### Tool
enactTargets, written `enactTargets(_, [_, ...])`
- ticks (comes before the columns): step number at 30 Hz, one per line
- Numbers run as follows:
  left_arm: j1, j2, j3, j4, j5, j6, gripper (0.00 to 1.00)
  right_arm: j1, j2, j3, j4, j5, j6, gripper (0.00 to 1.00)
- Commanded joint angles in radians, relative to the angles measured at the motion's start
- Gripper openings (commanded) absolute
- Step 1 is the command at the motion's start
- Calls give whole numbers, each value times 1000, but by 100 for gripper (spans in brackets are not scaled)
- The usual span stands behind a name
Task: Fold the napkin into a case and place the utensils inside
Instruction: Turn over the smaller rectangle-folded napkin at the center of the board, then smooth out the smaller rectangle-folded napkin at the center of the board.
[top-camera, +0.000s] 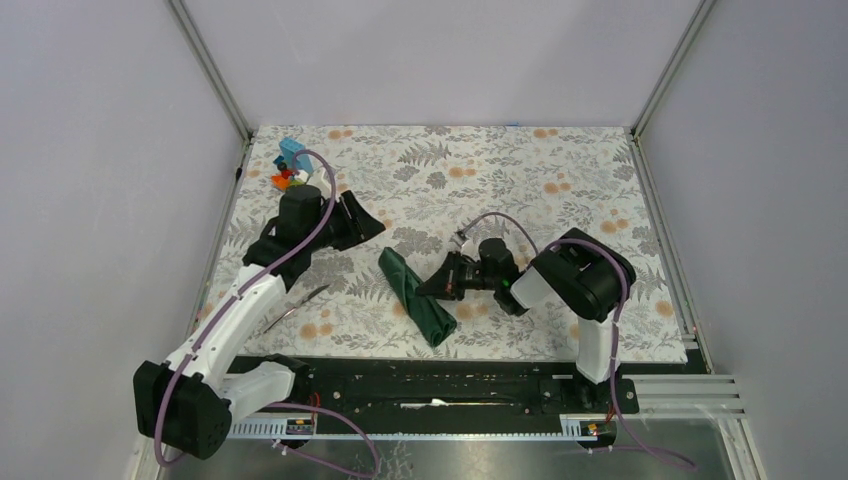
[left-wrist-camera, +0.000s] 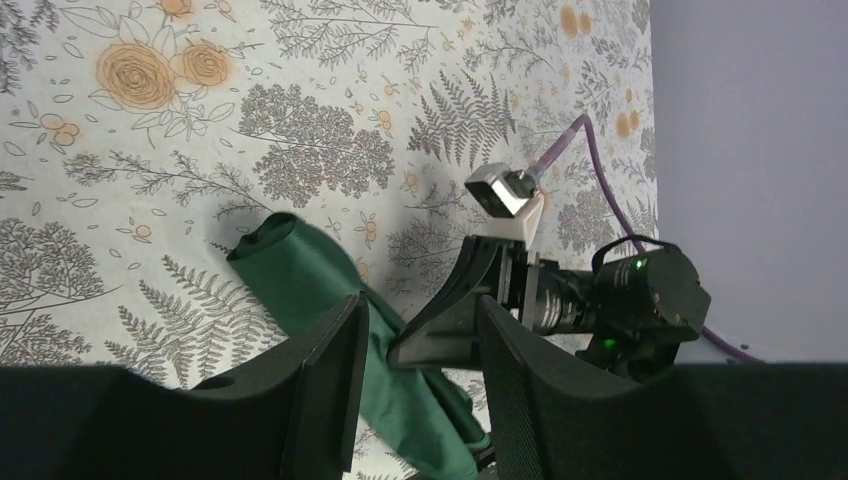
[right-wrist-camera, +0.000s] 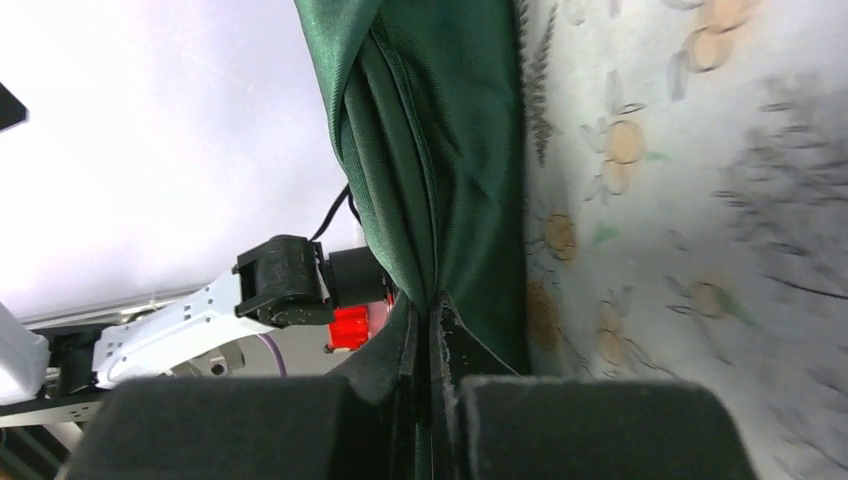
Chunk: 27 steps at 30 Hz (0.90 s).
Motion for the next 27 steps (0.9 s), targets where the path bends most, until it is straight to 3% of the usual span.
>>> enactTargets(1, [6, 38, -16, 64, 69, -4, 50, -81, 13, -23, 78, -99, -4, 9])
enactTargets(5, [6, 117, -47, 147, 171, -22, 49, -140, -36, 10, -211, -135, -199, 34])
enactTargets(8, [5, 184, -76, 238, 244, -50, 49, -174, -166, 70, -611, -57, -475, 55])
enactTargets(12, [-10, 299, -99, 389, 319, -104, 45, -164, -365, 215, -1177, 259, -815, 62])
enactTargets(14, [-27, 353, -104, 461, 330, -128, 42, -135, -445, 275, -1310, 354, -873, 64])
enactTargets(17, [-43, 435, -103, 554, 329, -154, 36, -87, -486, 277, -1302, 177, -823, 62])
enactTargets(21, [-44, 550, -92, 626, 294, -151, 24, 13, -452, 170, -999, -90, -608, 56])
enactTargets(23, [-45, 607, -73, 617, 250, -130, 21, 17, -443, 92, -851, -113, -529, 53])
enactTargets(27, [-44, 733, -46, 631, 205, -109, 15, 14, -407, 0, -824, -58, -551, 49])
